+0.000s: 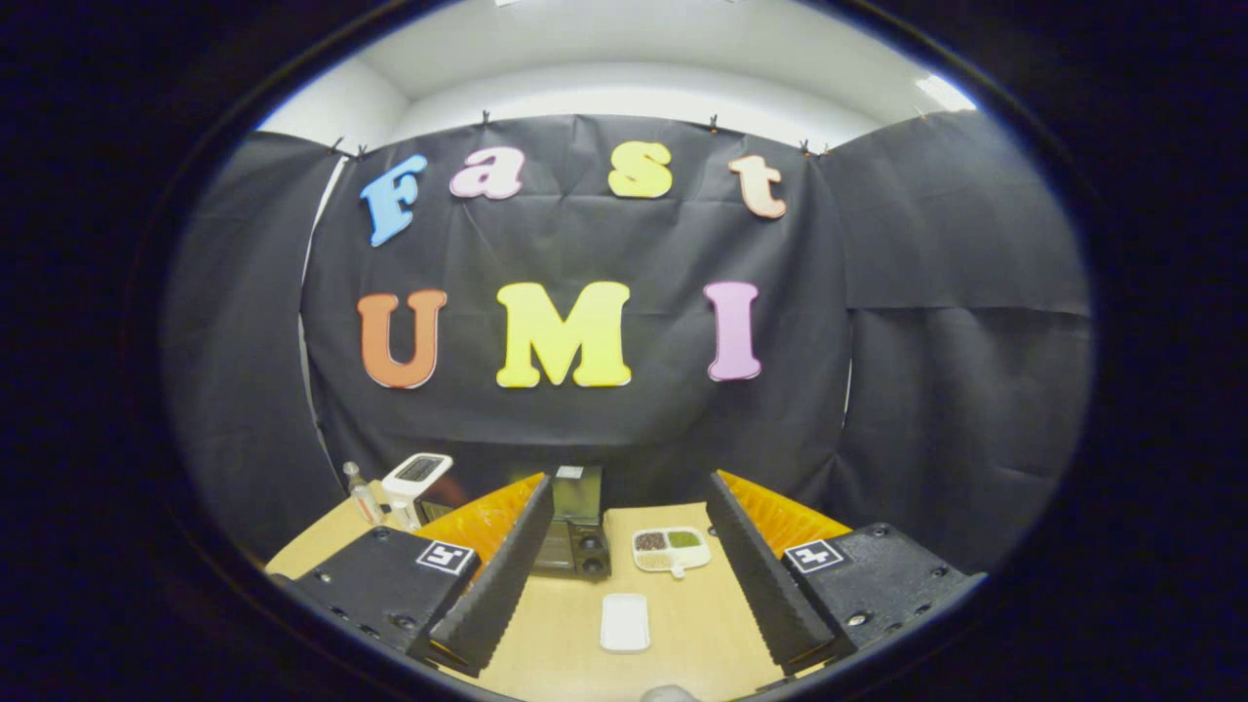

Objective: Open the toaster oven, put the food inside, and close the toaster oven door.

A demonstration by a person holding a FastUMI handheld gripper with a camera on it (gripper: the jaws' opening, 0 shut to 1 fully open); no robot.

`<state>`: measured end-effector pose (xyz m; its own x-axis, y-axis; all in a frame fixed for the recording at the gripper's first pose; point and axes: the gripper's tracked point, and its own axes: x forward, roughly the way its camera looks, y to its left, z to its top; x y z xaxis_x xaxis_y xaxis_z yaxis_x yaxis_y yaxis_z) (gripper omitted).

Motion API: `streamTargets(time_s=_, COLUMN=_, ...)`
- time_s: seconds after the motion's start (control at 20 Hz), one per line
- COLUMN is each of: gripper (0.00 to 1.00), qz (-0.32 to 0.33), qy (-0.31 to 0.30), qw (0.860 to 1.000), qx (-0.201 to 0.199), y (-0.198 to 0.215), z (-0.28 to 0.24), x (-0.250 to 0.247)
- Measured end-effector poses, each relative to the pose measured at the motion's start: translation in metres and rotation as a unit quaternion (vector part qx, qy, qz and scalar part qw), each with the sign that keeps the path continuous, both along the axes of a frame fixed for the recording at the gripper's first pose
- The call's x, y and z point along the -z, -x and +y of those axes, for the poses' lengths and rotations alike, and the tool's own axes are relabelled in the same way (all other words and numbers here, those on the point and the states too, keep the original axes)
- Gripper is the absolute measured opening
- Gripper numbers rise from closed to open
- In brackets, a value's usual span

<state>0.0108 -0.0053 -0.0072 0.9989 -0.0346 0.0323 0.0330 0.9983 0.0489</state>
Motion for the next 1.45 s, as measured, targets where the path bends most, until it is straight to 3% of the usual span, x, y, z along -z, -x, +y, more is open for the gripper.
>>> streamTargets(time_s=0.25, gripper=1.00, qz=-0.037, qy=-0.001, qw=0.999, qx=-0.028, y=0.028, z=-0.033, x=-0.036)
streamTargets(time_s=0.6, gripper=1.00, qz=-0.030, qy=0.002, qw=0.998, qx=-0.057, y=0.033, z=-0.046, x=-0.028)
streamTargets(time_s=1.45, gripper=1.00, qz=-0.016, qy=0.000, qw=0.999, qx=-0.042, y=0.029, z=-0.064, x=-0.017)
